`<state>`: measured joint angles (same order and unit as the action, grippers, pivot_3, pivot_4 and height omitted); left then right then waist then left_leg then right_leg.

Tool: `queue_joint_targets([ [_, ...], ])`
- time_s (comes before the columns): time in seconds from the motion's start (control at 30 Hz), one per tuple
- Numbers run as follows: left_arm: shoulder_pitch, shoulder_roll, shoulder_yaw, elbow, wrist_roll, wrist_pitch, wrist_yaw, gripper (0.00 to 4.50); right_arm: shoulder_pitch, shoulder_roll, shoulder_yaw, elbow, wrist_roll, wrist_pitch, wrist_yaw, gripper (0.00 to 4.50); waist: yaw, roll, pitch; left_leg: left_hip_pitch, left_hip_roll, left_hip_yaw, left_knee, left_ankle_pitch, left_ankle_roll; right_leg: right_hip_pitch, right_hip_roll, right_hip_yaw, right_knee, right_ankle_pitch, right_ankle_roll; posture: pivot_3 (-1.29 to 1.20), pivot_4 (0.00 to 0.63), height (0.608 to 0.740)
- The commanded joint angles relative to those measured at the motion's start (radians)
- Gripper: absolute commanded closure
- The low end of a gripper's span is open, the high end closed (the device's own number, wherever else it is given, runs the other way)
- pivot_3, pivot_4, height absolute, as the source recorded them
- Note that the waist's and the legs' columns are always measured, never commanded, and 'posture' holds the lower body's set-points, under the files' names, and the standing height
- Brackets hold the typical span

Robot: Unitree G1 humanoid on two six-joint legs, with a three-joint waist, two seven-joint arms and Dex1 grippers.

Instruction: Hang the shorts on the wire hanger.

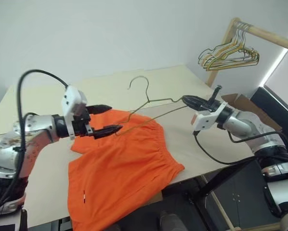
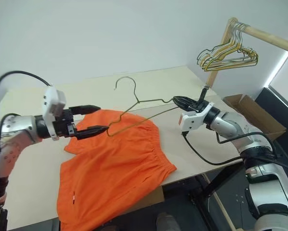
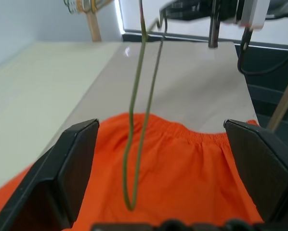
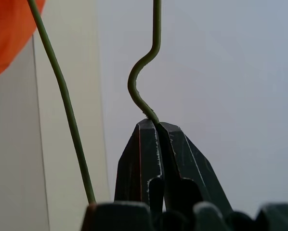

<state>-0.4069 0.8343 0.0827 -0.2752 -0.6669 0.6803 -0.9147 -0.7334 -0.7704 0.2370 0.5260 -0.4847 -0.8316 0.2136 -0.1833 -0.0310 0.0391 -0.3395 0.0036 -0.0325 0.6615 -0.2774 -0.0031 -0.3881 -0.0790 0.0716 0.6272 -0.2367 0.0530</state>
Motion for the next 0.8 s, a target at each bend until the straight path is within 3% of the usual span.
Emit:
queue_joint_targets([
  [0.03, -0.055, -0.012, -0.035, 0.051, 0.069, -0.050, -0.005, 0.00, -0.025, -0.002, -0.058, -0.062, 0.069, 0.024, 0.018, 4.49, -0.001, 0.000, 0.000, 0.000, 0.000, 0.000, 0.000, 0.000, 0.000, 0.000, 0.000, 0.000, 0.000, 0.000, 0.000, -0.14, 0.000, 0.740],
  [0.3, -0.109, -0.061, -0.074, 0.170, 0.157, -0.103, -0.029, 0.00, -0.004, -0.009, -0.076, -0.124, 0.149, 0.019, 0.089, 4.49, -0.008, 0.000, 0.000, 0.000, 0.000, 0.000, 0.000, 0.000, 0.000, 0.000, 0.000, 0.000, 0.000, 0.000, 0.000, -0.15, 0.000, 0.740],
  [0.6, -0.086, -0.067, -0.082, 0.181, 0.166, -0.125, -0.122, 0.00, -0.023, 0.007, -0.066, -0.116, 0.209, -0.004, 0.161, 4.49, -0.022, 0.000, 0.000, 0.000, 0.000, -0.008, 0.000, 0.000, 0.000, 0.000, -0.001, 0.000, 0.000, 0.000, 0.000, -0.11, 0.000, 0.740],
  [0.7, -0.071, -0.074, -0.079, 0.160, 0.166, -0.119, -0.114, 0.57, -0.047, 0.029, -0.052, -0.090, 0.223, -0.023, 0.190, 4.50, -0.022, 0.000, 0.000, 0.000, 0.000, -0.010, 0.000, 0.000, 0.000, 0.000, -0.001, 0.000, 0.000, 0.000, 0.000, -0.10, 0.000, 0.740],
  [0.8, -0.049, -0.067, -0.075, 0.136, 0.170, -0.120, -0.113, 1.54, -0.075, 0.048, -0.046, -0.053, 0.227, -0.047, 0.211, 4.50, -0.021, 0.000, 0.000, 0.000, 0.000, -0.010, 0.000, 0.000, 0.000, 0.000, -0.001, 0.000, 0.000, 0.000, 0.000, -0.08, 0.000, 0.740],
])
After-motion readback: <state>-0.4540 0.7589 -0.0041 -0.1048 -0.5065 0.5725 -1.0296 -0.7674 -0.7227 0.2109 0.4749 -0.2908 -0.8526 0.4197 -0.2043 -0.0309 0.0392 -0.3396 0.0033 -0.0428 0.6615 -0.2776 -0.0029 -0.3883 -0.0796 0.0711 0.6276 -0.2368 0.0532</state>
